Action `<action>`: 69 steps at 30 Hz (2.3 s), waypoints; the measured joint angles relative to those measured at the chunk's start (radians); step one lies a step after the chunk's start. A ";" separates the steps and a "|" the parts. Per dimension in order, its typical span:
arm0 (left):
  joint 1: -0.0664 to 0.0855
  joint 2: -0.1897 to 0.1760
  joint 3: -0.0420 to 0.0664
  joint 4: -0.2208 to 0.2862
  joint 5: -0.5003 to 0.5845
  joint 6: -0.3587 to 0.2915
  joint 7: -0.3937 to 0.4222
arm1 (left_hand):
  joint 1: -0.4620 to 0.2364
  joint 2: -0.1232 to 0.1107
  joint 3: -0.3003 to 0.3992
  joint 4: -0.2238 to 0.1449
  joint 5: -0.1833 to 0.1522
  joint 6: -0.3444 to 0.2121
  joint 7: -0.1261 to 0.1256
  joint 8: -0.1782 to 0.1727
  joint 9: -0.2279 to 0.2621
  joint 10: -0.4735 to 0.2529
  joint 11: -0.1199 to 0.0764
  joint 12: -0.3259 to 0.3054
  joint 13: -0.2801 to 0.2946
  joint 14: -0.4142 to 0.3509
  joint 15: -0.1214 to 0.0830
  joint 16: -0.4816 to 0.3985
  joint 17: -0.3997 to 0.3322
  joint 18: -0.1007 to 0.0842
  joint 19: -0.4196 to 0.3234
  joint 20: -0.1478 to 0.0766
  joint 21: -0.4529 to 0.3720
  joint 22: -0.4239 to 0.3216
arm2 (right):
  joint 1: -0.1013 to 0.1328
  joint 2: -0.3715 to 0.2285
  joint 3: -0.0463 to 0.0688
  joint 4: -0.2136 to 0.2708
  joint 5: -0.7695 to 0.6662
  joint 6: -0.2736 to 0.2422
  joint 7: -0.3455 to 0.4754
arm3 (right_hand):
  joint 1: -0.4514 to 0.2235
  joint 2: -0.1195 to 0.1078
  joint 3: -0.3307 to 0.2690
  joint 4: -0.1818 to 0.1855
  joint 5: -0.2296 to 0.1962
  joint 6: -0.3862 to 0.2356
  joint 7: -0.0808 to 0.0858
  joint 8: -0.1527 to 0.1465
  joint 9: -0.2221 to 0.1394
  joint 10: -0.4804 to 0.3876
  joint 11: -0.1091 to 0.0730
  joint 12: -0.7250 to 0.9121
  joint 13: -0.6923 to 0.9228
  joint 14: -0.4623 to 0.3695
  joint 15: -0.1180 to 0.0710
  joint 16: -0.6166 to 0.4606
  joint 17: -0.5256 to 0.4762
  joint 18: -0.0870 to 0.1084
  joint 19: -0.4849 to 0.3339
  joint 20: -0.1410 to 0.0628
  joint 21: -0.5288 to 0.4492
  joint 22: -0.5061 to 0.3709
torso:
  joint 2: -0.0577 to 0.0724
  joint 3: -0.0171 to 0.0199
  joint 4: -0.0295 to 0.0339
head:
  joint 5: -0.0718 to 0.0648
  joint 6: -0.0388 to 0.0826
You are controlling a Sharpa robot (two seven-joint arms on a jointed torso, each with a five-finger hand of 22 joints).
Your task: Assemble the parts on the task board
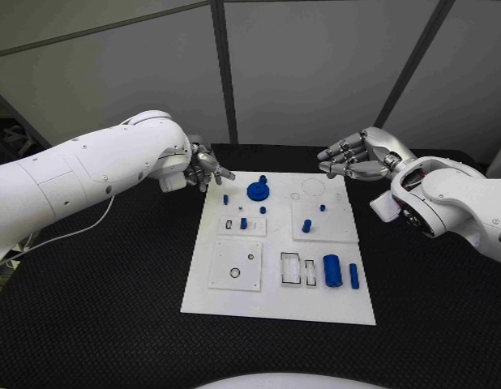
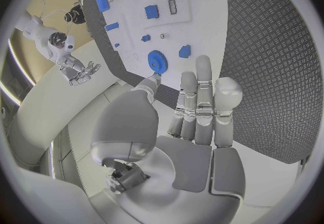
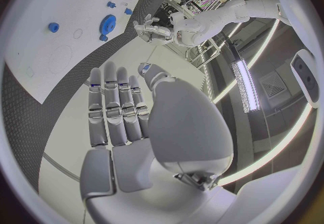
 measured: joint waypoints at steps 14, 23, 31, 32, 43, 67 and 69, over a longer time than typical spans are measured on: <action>0.001 0.065 -0.015 -0.090 -0.061 0.063 0.000 | 0.045 0.028 -0.127 0.088 -0.159 0.001 -0.030 0.126 0.096 0.059 -0.029 0.224 0.208 0.060 -0.027 0.757 0.481 0.000 0.063 -0.032 0.069 0.091 | 0.000 0.004 0.000 -0.001 0.000 0.000 0.000 | 0.000 0.000 0.000 0.000 0.000 0.000 0.000 0.000 0.000 0.000 0.000 0.000 0.000 -0.003 0.003 0.000 0.000 0.000 0.000 0.000 0.000 0.000 | 0.000 0.0001 0.0000 | 0.003 -0.007; 0.001 0.078 -0.033 -0.103 -0.086 0.091 -0.001 | 0.058 0.040 -0.166 0.105 -0.183 -0.012 -0.035 0.150 0.130 0.059 -0.029 0.232 0.212 0.060 -0.027 1.105 0.547 0.000 0.067 -0.035 0.073 0.104 | 0.000 0.004 0.000 0.000 0.000 0.000 0.000 | 0.000 0.000 0.000 0.000 0.000 0.000 0.000 0.000 0.000 0.000 0.000 0.000 0.000 -0.003 0.003 0.000 0.000 0.000 0.000 0.000 0.000 -0.001 | -0.001 0.0004 0.0001 | 0.001 -0.011; -0.002 0.082 -0.042 -0.105 -0.096 0.107 -0.001 | 0.071 0.053 -0.183 0.111 -0.187 -0.019 -0.035 0.161 0.145 0.056 -0.033 0.232 0.208 0.060 -0.027 1.208 0.547 0.000 0.070 -0.039 0.078 0.111 | 0.000 0.006 0.000 -0.001 0.000 0.000 -0.001 | 0.000 0.000 0.000 0.000 0.000 0.000 0.000 0.000 0.000 0.000 0.000 0.000 0.000 -0.003 0.003 0.000 0.000 0.000 0.000 0.000 0.000 -0.001 | -0.002 0.0003 0.0009 | 0.001 -0.012; -0.003 0.082 -0.043 -0.105 -0.097 0.108 -0.001 | 0.071 0.053 -0.183 0.111 -0.187 -0.019 -0.035 0.161 0.146 0.055 -0.033 0.232 0.206 0.060 -0.027 1.210 0.547 0.000 0.070 -0.039 0.077 0.111 | 0.000 0.006 0.000 -0.001 0.000 0.000 -0.001 | 0.000 0.000 0.000 0.000 0.000 0.000 0.000 0.000 0.000 0.000 0.000 0.000 0.000 -0.003 0.003 0.000 0.000 0.000 0.000 0.000 0.000 -0.001 | -0.002 0.0004 0.0010 | 0.001 -0.012; -0.004 0.082 -0.046 -0.096 -0.099 0.123 -0.001 | 0.091 0.064 -0.186 0.108 -0.187 -0.026 -0.035 0.161 0.151 0.055 -0.033 0.232 0.197 0.060 -0.027 1.210 0.547 0.000 0.070 -0.039 0.077 0.113 | 0.000 0.008 0.000 -0.002 0.000 0.000 -0.001 | 0.000 0.000 0.000 0.000 0.000 0.000 0.000 0.000 0.000 0.000 0.000 0.000 0.000 -0.003 0.003 0.000 0.000 0.000 0.000 0.000 0.000 -0.001 | -0.002 0.0006 0.0015 | 0.001 -0.013; -0.007 0.086 -0.052 -0.087 -0.096 0.154 -0.001 | 0.127 0.092 -0.185 0.102 -0.187 -0.026 -0.035 0.161 0.158 0.052 -0.036 0.227 0.185 0.060 -0.027 1.210 0.547 0.000 0.070 -0.039 0.077 0.114 | 0.000 0.009 0.000 -0.003 0.000 0.001 -0.003 | 0.000 0.000 0.000 0.000 0.000 0.000 0.000 0.000 0.000 0.000 0.000 0.000 0.000 -0.003 0.003 -0.004 0.000 0.000 0.000 0.000 -0.004 -0.002 | -0.002 0.0007 0.0012 | 0.001 -0.016; -0.008 0.086 -0.052 -0.086 -0.094 0.156 -0.001 | 0.134 0.092 -0.182 0.100 -0.187 -0.026 -0.035 0.161 0.159 0.050 -0.035 0.220 0.182 0.060 -0.027 1.210 0.547 0.000 0.070 -0.039 0.077 0.114 | 0.000 0.010 0.000 -0.003 0.000 0.001 -0.003 | 0.000 0.000 0.000 0.000 0.000 0.000 0.000 0.000 0.000 0.000 0.000 0.000 0.000 -0.003 0.003 -0.004 0.000 0.000 0.000 0.000 -0.004 -0.002 | -0.002 0.0007 0.0012 | 0.001 -0.017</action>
